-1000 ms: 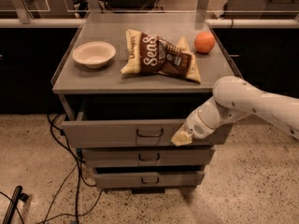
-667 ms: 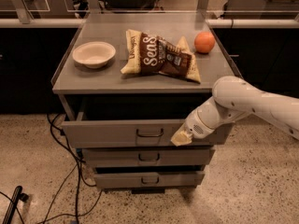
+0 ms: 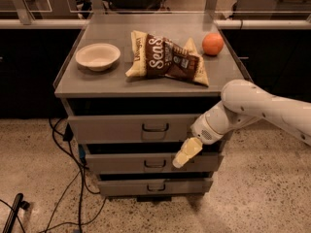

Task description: Close top drawer

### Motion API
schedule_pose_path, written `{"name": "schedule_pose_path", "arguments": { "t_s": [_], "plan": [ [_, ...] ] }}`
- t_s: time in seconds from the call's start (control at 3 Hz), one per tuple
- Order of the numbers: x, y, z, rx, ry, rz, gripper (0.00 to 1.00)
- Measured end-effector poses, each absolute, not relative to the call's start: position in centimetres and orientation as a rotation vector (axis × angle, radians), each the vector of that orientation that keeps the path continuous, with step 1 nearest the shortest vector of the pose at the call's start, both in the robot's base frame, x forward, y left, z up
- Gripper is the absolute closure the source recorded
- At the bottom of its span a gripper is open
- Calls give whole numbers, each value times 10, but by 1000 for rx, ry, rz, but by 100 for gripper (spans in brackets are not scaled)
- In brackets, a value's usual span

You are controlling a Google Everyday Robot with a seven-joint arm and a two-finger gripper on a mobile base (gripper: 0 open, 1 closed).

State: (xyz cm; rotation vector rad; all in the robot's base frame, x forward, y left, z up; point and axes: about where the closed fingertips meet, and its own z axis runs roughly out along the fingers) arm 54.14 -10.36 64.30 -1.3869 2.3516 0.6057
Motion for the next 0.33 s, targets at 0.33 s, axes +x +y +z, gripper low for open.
{"name": "schedule_pose_path", "arguments": {
  "t_s": [0.33],
  "plan": [
    [541,-104,643,-1387,2352,606,0]
  ]
}}
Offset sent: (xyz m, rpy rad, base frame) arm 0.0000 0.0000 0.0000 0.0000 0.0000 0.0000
